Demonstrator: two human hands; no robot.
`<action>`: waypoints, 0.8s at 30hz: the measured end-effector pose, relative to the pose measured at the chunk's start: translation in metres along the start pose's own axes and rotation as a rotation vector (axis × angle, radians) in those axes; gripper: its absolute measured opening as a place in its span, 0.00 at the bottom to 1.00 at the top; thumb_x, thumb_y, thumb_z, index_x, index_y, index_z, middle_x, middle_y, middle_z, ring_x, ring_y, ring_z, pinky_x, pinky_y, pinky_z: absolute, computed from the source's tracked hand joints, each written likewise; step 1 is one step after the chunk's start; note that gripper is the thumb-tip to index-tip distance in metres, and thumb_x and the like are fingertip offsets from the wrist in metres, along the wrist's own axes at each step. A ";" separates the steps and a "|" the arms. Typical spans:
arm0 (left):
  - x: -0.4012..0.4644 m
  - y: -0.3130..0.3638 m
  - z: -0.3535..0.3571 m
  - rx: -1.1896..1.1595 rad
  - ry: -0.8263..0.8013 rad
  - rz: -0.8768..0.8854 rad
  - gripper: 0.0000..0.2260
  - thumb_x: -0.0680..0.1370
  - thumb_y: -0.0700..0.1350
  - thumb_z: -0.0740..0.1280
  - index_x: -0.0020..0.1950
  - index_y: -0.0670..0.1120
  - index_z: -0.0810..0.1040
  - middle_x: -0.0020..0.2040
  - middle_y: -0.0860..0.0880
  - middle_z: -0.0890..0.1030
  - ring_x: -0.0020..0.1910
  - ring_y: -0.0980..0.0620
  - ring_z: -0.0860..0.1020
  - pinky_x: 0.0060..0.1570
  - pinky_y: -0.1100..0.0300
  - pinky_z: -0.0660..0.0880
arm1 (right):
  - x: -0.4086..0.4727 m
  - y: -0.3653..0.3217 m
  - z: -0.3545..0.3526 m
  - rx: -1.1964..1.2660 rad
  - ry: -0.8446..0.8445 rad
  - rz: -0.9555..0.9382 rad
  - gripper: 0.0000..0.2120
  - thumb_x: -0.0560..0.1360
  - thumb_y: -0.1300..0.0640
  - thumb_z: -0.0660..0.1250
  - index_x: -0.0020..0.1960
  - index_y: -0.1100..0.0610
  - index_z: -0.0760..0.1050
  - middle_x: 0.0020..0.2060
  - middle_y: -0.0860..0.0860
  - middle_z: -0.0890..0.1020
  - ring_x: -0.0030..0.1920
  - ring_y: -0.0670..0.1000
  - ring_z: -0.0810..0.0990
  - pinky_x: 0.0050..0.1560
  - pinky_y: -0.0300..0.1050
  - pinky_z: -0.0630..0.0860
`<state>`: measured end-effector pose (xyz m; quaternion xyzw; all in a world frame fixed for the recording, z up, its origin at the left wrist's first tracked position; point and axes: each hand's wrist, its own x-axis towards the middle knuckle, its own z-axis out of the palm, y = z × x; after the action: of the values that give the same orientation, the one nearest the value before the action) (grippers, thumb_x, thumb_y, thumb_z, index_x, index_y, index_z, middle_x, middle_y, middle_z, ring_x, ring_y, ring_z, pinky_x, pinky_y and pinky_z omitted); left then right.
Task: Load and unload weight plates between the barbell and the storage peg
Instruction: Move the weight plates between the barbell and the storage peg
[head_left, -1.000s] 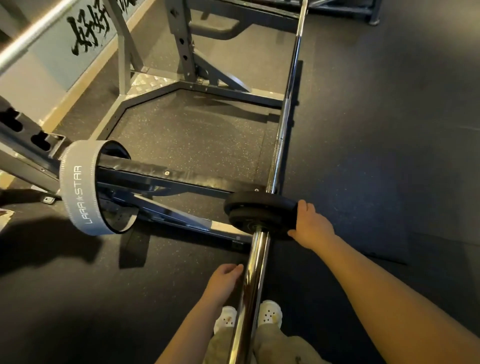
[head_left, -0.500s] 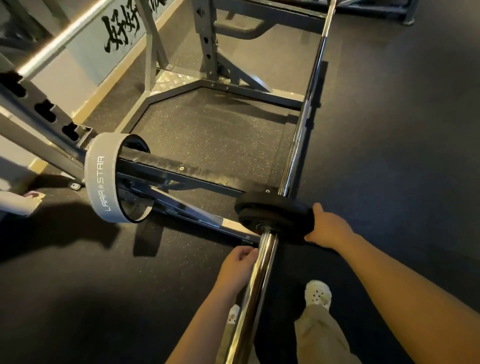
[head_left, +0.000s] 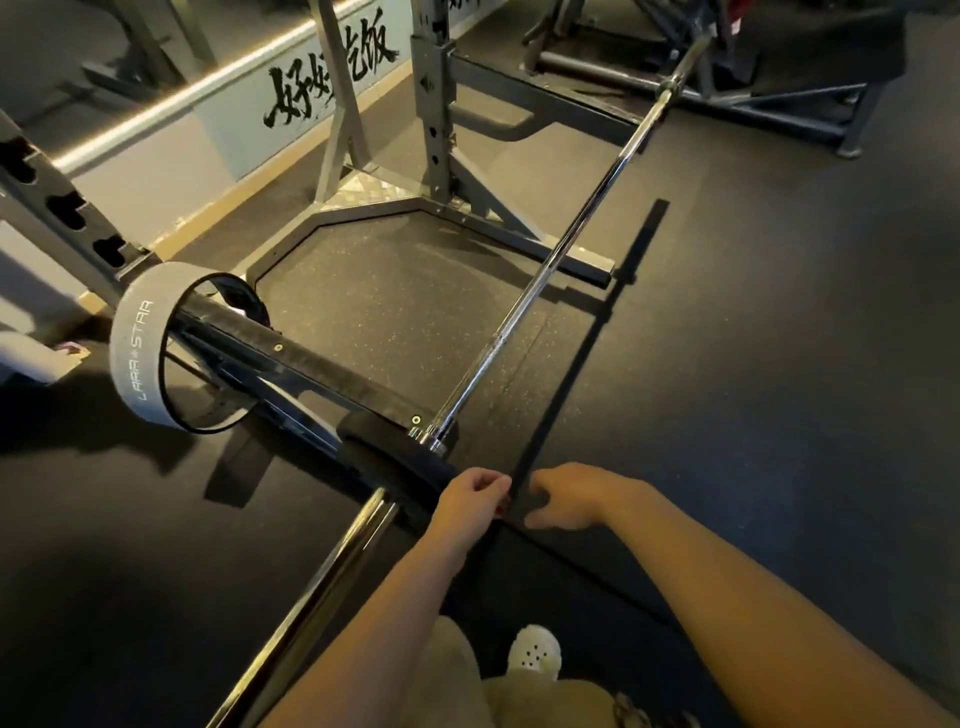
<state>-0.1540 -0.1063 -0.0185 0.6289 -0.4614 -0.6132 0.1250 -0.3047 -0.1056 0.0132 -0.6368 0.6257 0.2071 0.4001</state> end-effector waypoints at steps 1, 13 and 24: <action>0.003 0.006 0.004 -0.010 0.014 -0.008 0.05 0.81 0.48 0.64 0.54 0.51 0.78 0.46 0.52 0.80 0.44 0.57 0.78 0.38 0.65 0.71 | -0.002 0.008 -0.010 0.020 0.042 0.001 0.25 0.79 0.46 0.63 0.72 0.54 0.65 0.67 0.55 0.72 0.65 0.55 0.72 0.62 0.50 0.71; 0.105 0.094 0.078 -0.133 0.081 -0.105 0.06 0.80 0.47 0.64 0.53 0.47 0.79 0.45 0.47 0.81 0.44 0.51 0.79 0.42 0.59 0.73 | 0.036 0.137 -0.087 0.230 0.181 -0.066 0.11 0.80 0.51 0.61 0.59 0.54 0.75 0.56 0.53 0.79 0.53 0.51 0.77 0.55 0.47 0.75; 0.259 0.268 0.130 -0.122 0.030 -0.059 0.07 0.82 0.45 0.62 0.56 0.46 0.77 0.42 0.46 0.80 0.42 0.52 0.78 0.41 0.60 0.72 | 0.126 0.329 -0.276 0.229 0.109 0.157 0.10 0.80 0.50 0.61 0.57 0.54 0.74 0.52 0.52 0.79 0.47 0.49 0.77 0.47 0.41 0.71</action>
<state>-0.4294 -0.3891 -0.0229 0.6427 -0.4026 -0.6339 0.1518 -0.6699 -0.3632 -0.0018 -0.5463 0.7141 0.1301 0.4180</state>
